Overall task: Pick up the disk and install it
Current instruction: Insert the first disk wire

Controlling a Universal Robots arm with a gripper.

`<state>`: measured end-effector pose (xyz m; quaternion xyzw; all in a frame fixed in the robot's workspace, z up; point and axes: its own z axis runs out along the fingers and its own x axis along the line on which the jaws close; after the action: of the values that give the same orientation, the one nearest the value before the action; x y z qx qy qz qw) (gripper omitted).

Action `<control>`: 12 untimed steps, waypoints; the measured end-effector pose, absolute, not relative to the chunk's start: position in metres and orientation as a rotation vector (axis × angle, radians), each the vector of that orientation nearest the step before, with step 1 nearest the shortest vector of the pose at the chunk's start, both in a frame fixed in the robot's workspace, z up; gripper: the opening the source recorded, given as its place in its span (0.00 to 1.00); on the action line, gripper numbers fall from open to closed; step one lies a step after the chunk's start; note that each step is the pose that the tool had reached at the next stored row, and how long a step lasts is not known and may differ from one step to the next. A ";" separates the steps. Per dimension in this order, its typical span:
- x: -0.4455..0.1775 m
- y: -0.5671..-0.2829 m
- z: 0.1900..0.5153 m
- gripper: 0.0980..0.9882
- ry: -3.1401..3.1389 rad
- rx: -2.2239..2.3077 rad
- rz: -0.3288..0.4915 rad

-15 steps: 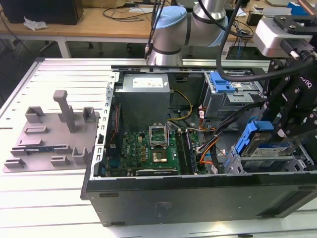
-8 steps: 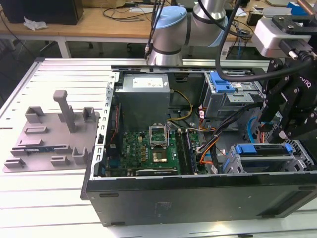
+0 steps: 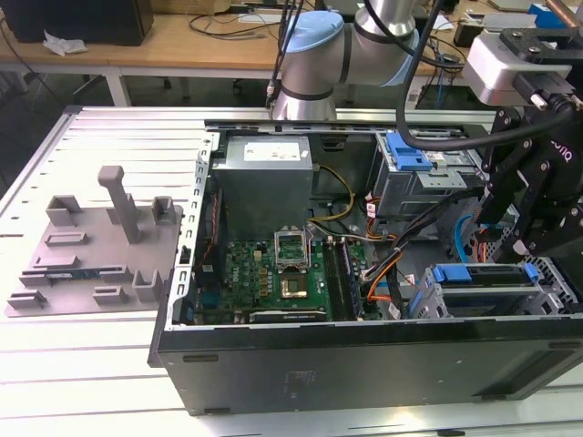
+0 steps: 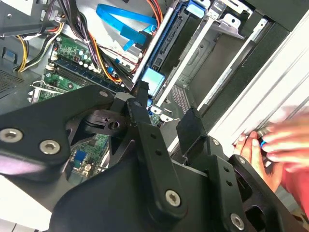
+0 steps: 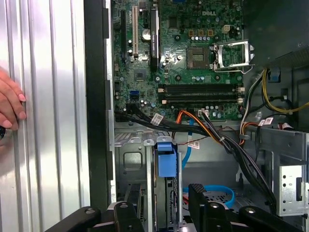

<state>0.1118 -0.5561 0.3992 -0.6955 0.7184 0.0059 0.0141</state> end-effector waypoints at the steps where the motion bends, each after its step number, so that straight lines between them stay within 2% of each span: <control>1: 0.112 -0.556 0.399 0.47 2.237 -2.165 0.018; 8: 0.112 -0.553 0.399 0.47 2.238 -2.166 0.015; 12: 0.112 -0.510 0.399 0.47 2.263 -2.192 -0.044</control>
<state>0.1118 -0.5098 0.3992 -0.6956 0.7183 -0.0139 -0.0048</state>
